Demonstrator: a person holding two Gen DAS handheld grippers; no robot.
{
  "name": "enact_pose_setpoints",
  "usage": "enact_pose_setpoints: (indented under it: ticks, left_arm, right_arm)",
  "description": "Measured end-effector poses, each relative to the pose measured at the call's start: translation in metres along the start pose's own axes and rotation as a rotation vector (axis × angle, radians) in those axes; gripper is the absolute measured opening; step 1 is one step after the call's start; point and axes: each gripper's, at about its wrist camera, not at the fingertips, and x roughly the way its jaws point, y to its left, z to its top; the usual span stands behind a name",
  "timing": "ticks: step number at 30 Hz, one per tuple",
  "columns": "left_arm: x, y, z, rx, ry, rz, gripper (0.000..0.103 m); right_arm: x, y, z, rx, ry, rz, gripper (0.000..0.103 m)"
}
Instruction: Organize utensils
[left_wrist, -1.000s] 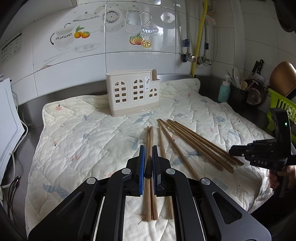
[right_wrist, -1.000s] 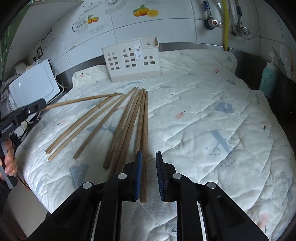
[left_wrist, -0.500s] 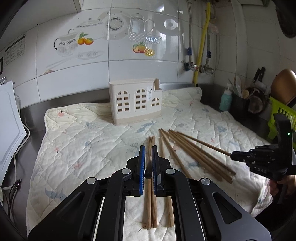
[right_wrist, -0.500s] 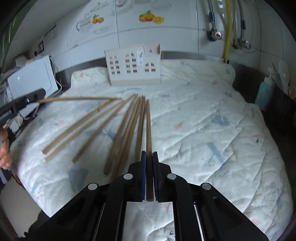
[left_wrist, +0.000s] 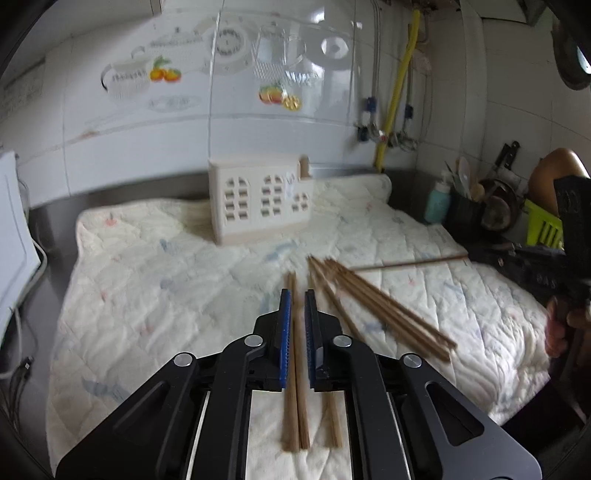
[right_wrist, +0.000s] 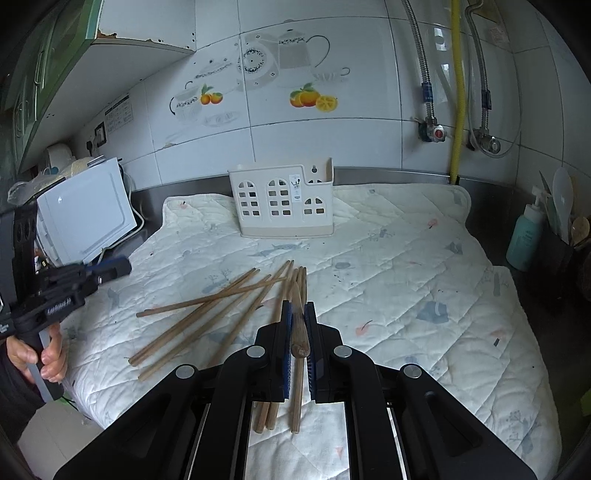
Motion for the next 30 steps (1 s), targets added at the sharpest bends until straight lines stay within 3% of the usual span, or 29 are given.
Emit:
enact_pose_setpoints:
  ticks: [4, 6, 8, 13, 15, 17, 19, 26, 30]
  left_arm:
    - [0.012, 0.014, -0.024, 0.007, 0.085, 0.063, 0.015]
    - [0.018, 0.023, -0.030, 0.003, 0.114, 0.083, 0.024]
    - [0.022, 0.031, -0.034, 0.013, 0.130, 0.106, 0.052]
    - [0.033, 0.046, -0.035, 0.074, 0.165, 0.108, 0.049]
    - [0.040, 0.057, -0.032, 0.048, 0.198, 0.050, 0.035]
    - [0.047, 0.065, -0.031, 0.021, 0.229, -0.005, 0.032]
    - [0.057, 0.070, -0.029, 0.022, 0.263, 0.035, 0.024]
    - [0.078, 0.070, -0.029, 0.059, 0.335, -0.019, 0.021]
    - [0.086, 0.063, -0.028, 0.106, 0.363, 0.024, 0.014]
  right_arm:
    - [0.001, -0.001, 0.000, 0.010, 0.000, 0.006, 0.006]
    - [0.002, 0.000, 0.000, 0.005, 0.003, 0.006, 0.006]
    - [0.004, 0.000, 0.000, 0.003, 0.007, 0.005, 0.006]
    - [0.005, -0.005, 0.002, 0.021, 0.012, 0.015, 0.007]
    - [0.005, -0.005, 0.002, 0.020, 0.010, 0.014, 0.007]
    - [0.007, -0.006, 0.003, 0.026, 0.012, 0.017, 0.006]
    - [0.009, -0.006, 0.004, 0.028, 0.014, 0.018, 0.007]
    - [0.016, -0.003, 0.006, 0.020, 0.020, 0.021, 0.007]
    - [0.016, -0.004, 0.007, 0.022, 0.015, 0.022, 0.007]
